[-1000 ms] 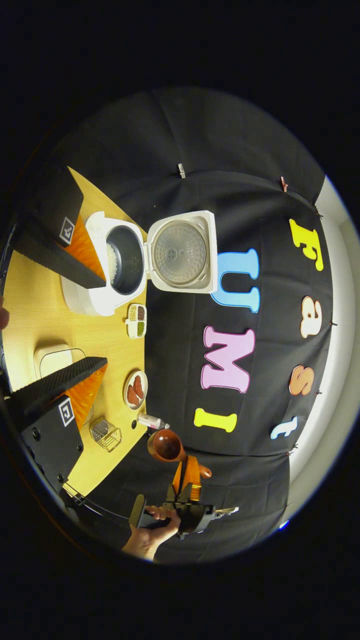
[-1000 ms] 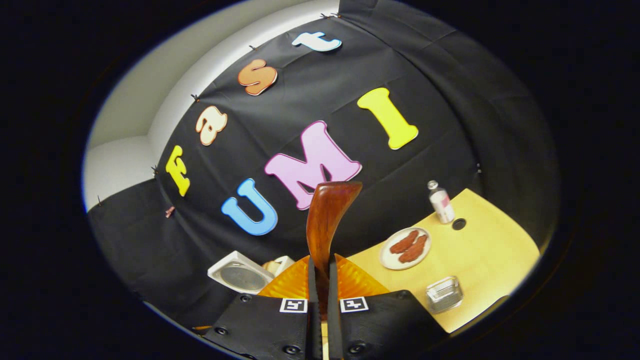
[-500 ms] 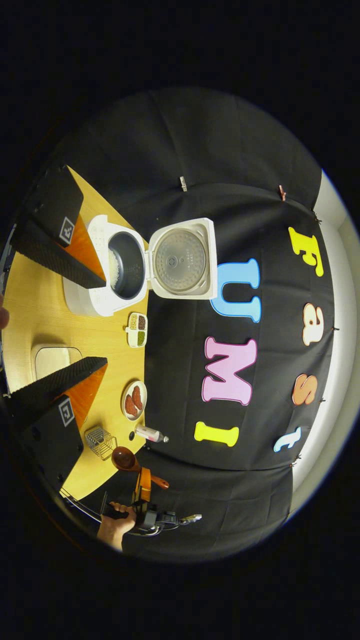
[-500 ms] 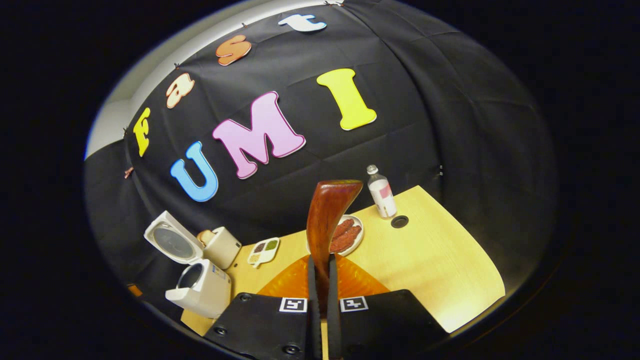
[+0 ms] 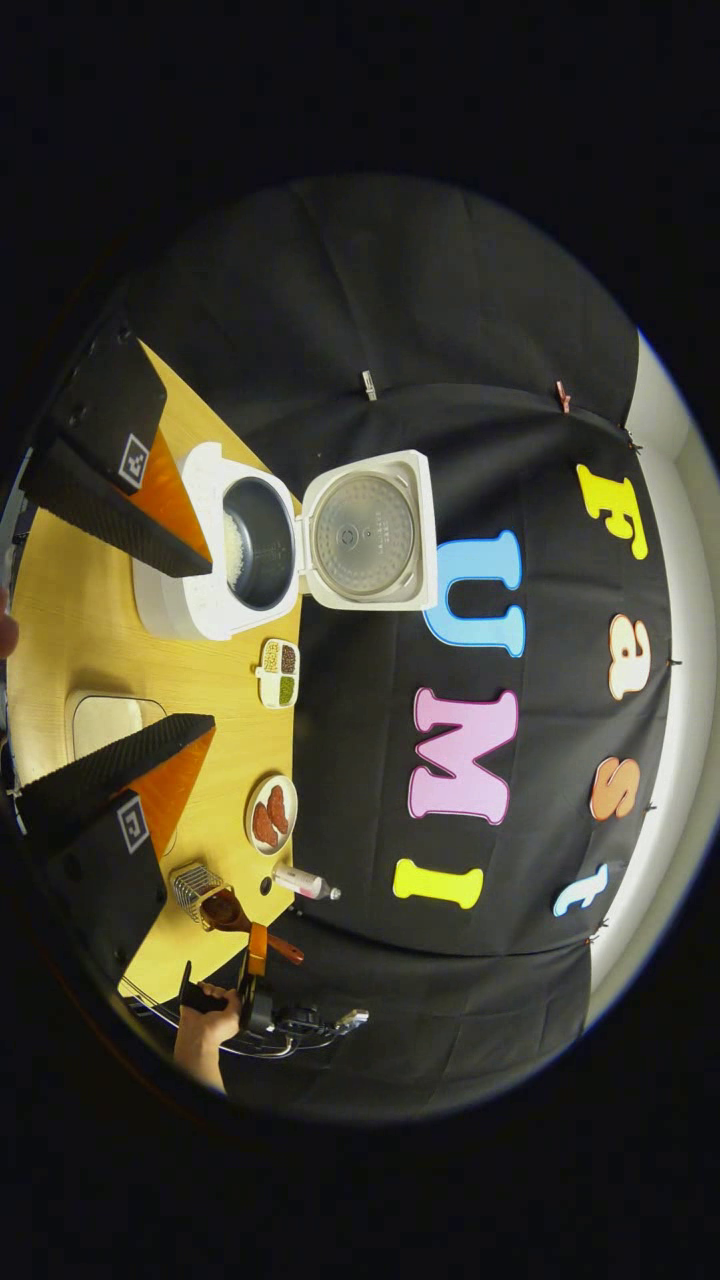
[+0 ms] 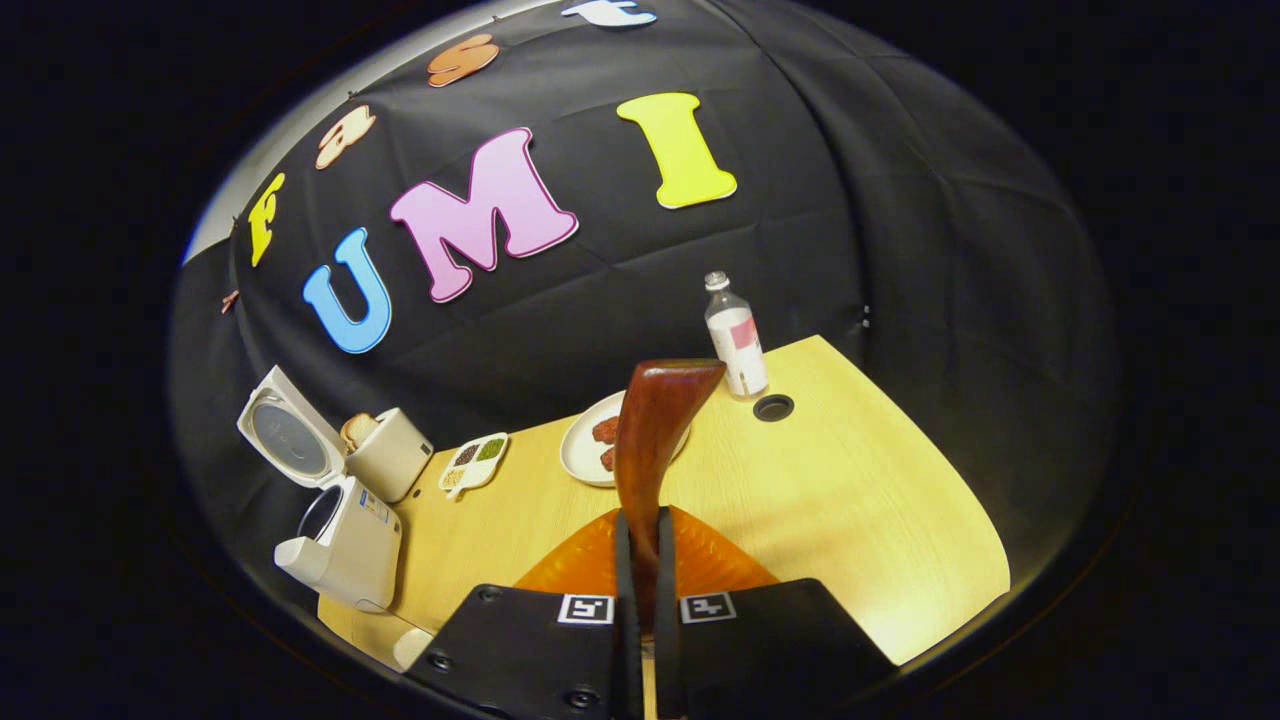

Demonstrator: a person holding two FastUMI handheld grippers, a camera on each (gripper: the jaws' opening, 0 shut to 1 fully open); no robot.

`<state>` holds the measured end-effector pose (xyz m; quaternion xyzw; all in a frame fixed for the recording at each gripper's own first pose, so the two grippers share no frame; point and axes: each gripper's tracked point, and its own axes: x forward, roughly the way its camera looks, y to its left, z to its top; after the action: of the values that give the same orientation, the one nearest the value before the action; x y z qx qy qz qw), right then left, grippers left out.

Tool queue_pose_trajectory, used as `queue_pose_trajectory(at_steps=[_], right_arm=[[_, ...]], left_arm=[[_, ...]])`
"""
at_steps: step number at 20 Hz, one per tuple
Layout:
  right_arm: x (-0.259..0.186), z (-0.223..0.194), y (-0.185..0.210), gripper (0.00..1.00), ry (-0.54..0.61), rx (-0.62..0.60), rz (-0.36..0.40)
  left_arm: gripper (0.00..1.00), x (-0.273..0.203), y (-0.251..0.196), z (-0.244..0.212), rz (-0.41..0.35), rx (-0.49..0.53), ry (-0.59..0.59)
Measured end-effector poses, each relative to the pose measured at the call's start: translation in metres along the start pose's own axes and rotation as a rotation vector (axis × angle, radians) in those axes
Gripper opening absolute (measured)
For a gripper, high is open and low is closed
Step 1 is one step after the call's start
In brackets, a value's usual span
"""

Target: Close the left gripper, press the button to open the rice cooker; take a wooden spoon from the chopstick holder with the right hand, scoop a spoonful of rice and pour it into the rice cooker, then put the wooden spoon back into the chopstick holder.

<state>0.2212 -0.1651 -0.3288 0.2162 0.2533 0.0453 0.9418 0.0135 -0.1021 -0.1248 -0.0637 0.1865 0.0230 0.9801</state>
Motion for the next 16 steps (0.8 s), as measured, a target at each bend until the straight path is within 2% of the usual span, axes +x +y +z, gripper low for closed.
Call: queue_pose_trajectory(at_steps=[5,8,9,10,11,12,13,14,15,16], right_arm=[[0.008,-0.023,-0.001,0.12,0.058,-0.017,-0.022],[0.001,-0.027,0.000,0.18,0.092,0.015,-0.023],[-0.002,-0.022,-0.004,0.34,0.085,0.020,-0.036],[-0.009,-0.018,-0.004,0.43,0.079,0.031,-0.043],[-0.016,-0.015,-0.003,0.43,0.077,0.042,-0.042],[-0.024,-0.013,-0.003,0.68,0.075,0.049,-0.048],[-0.032,-0.008,-0.004,0.80,0.067,0.049,-0.052],[-0.042,-0.004,-0.004,0.98,0.054,0.045,-0.065],[-0.053,0.002,-0.005,0.91,0.038,0.042,-0.079],[-0.064,0.009,-0.004,0.98,0.017,0.038,-0.092]], left_arm=[[0.95,-0.006,0.009,0.010,0.015,0.012,-0.016],[0.95,-0.009,0.015,0.022,0.014,-0.014,-0.038],[0.95,-0.009,0.016,0.027,0.009,-0.022,-0.046],[0.95,-0.008,0.019,0.030,0.007,-0.025,-0.053],[0.95,-0.006,0.021,0.035,0.004,-0.024,-0.060],[0.95,-0.004,0.024,0.041,0.001,-0.023,-0.071],[0.95,-0.002,0.027,0.047,-0.002,-0.022,-0.084],[0.95,0.002,0.029,0.053,-0.007,-0.024,-0.096],[0.95,0.005,0.031,0.059,-0.009,-0.026,-0.109],[0.95,0.008,0.034,0.065,-0.011,-0.031,-0.121]])
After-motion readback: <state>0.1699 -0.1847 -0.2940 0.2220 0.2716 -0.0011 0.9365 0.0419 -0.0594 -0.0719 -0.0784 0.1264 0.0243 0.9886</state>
